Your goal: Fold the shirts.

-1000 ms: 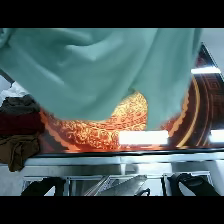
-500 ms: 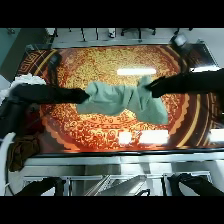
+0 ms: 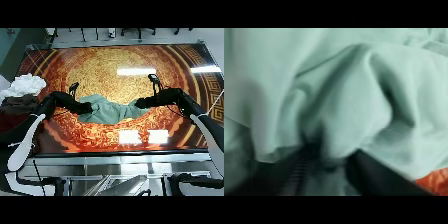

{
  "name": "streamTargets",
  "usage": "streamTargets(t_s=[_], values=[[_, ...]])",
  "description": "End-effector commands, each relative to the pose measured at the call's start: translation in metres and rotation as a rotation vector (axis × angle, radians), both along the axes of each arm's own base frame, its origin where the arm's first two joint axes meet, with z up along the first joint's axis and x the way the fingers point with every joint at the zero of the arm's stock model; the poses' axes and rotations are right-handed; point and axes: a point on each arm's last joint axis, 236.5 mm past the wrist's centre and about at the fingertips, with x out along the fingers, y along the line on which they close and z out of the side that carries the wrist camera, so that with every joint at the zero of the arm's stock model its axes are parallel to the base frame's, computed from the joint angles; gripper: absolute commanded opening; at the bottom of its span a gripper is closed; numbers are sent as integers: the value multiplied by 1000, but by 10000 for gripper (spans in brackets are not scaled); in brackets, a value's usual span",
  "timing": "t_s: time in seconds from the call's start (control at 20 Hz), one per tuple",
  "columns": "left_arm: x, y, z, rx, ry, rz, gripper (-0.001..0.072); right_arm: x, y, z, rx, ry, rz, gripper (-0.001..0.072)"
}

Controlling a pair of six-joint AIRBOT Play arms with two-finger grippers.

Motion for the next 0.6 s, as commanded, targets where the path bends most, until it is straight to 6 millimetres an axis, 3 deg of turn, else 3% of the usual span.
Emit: streamTargets(t_s=[0.0, 0.1, 0.2, 0.3, 0.4, 0.45, 0.55], values=[[17, 13, 22, -26, 36, -19, 698, 20, 3, 26, 26, -46, 4, 364], [21, 25, 56, -42, 32, -42, 698, 20, -8, 47, 45, -21, 23, 400], [13, 48, 87, -46, 43, -49, 698, 15, -41, 58, 74, 46, -38, 404], [-8, 71, 99, -48, 89, -36, 698, 9, -84, 53, 98, 126, -124, 404], [-31, 86, 89, -51, 124, 16, 698, -1, -116, 35, 114, 191, -206, 439], [-42, 91, 74, -50, 133, 50, 697, -8, -128, 21, 124, 234, -249, 560], [-65, 92, 36, -44, 156, 99, 697, -24, -136, -11, 137, 315, -294, 592]])
